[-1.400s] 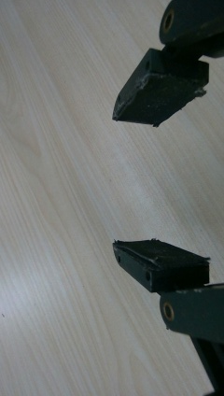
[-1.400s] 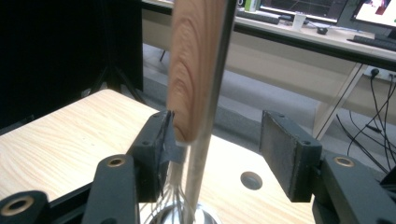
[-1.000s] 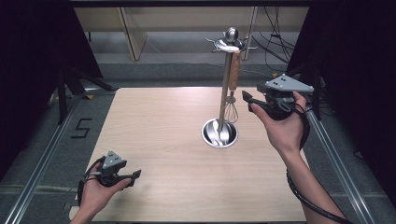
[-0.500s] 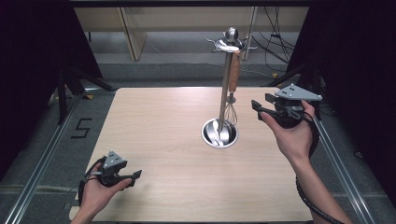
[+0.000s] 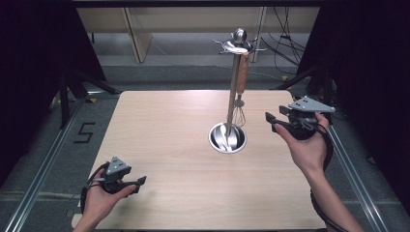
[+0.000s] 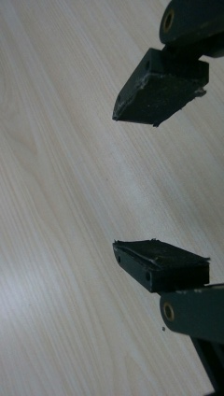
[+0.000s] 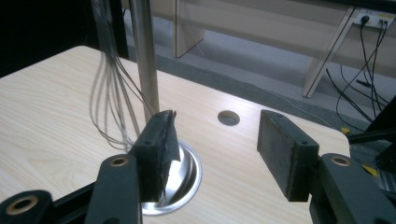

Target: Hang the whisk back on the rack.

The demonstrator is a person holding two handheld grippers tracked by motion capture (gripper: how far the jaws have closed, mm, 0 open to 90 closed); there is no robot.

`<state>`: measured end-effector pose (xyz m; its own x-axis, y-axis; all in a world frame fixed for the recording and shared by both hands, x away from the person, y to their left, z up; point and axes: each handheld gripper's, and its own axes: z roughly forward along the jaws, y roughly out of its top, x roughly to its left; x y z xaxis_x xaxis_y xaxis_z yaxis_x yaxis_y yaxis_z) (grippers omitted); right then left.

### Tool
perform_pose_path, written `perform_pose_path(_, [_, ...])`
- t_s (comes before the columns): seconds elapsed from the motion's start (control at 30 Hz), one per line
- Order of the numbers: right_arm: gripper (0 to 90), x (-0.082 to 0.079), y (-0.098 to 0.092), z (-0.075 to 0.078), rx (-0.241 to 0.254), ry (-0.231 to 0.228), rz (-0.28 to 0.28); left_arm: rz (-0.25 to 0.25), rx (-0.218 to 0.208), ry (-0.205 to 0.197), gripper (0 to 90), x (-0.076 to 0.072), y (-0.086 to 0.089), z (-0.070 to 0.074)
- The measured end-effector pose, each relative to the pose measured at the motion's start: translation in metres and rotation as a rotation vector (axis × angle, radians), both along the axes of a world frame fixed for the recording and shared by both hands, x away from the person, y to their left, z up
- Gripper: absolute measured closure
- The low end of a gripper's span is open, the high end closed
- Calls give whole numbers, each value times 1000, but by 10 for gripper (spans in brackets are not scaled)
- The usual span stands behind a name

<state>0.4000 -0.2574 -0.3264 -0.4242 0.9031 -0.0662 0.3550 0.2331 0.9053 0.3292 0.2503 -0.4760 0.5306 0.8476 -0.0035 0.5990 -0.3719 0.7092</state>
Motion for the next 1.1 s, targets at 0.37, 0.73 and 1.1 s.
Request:
perform_pose_path(0.37, [465,-5,-13,-28,-17,79,-16,3,5,-1,303,0,-1,-1])
perform_pose_path(0.73, [461,-7,-20,-62,-22,177,-15,8,-2,7,302,0,-2,-1])
perform_pose_path(1.1, [459,-7,-27,-93,-16,249,-15,-4,-2,-6,303,0,-1,1])
